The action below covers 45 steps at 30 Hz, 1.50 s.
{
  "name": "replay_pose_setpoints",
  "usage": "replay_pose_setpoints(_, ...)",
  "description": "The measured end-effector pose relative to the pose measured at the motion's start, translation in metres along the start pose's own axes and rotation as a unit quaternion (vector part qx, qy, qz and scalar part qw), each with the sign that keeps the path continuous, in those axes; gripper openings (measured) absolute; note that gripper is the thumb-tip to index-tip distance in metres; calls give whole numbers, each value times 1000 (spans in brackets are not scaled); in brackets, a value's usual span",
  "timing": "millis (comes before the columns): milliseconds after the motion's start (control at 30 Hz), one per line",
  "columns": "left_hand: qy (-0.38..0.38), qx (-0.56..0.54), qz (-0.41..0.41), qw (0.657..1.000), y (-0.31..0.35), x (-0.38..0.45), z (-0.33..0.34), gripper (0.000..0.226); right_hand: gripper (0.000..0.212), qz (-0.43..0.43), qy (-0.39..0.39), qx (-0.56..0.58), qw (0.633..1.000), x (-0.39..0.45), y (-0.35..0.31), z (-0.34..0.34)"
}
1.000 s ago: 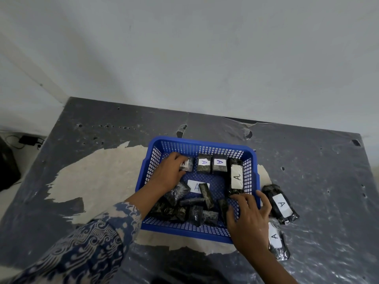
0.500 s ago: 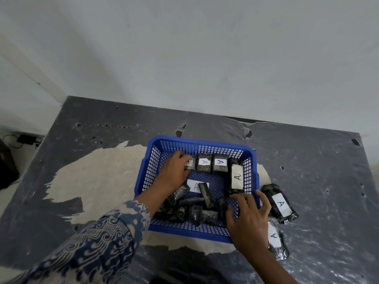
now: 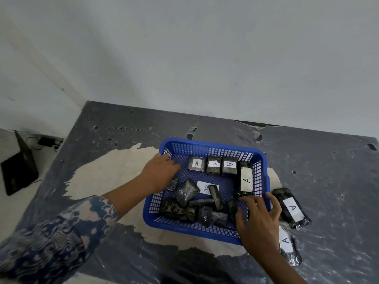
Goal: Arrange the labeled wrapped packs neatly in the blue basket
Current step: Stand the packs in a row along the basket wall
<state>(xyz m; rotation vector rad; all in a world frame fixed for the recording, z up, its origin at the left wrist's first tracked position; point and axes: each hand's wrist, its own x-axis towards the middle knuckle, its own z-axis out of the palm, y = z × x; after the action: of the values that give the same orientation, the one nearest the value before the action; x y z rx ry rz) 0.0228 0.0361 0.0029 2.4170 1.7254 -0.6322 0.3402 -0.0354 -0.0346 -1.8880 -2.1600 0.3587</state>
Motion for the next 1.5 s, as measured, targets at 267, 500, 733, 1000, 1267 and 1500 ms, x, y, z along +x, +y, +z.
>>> replay_pose_setpoints(267, -27, 43, -21, 998, 20, -1, 27, 45, 29, -1, -10, -5, 1000, 1, -2, -3)
replay_pose_setpoints(500, -53, 2, 13, 999, 21, -6, 23, 60, 25, -8, -11, -9, 1000, 1, 0, -2)
replay_pose_setpoints(733, -110, -145, -54, 982, 52, -2, 16, 59, 26, -3, -18, -2, 1000, 0, 1, -1)
replay_pose_setpoints(1000, -113, -309, -126, 936, 78, -4, 25, 86, 23, -6, -14, -4, 1000, 1, -1, -3)
replay_pose_setpoints(1267, -81, -653, -194, 728, 71, -1, 15, 47, 25, 3, -21, -1, 1000, 1, -1, -2)
replay_pose_setpoints(1500, 40, -902, -297, 311, 50, -2, 14, 26, 25, -10, -12, -7, 1000, 1, 2, -1)
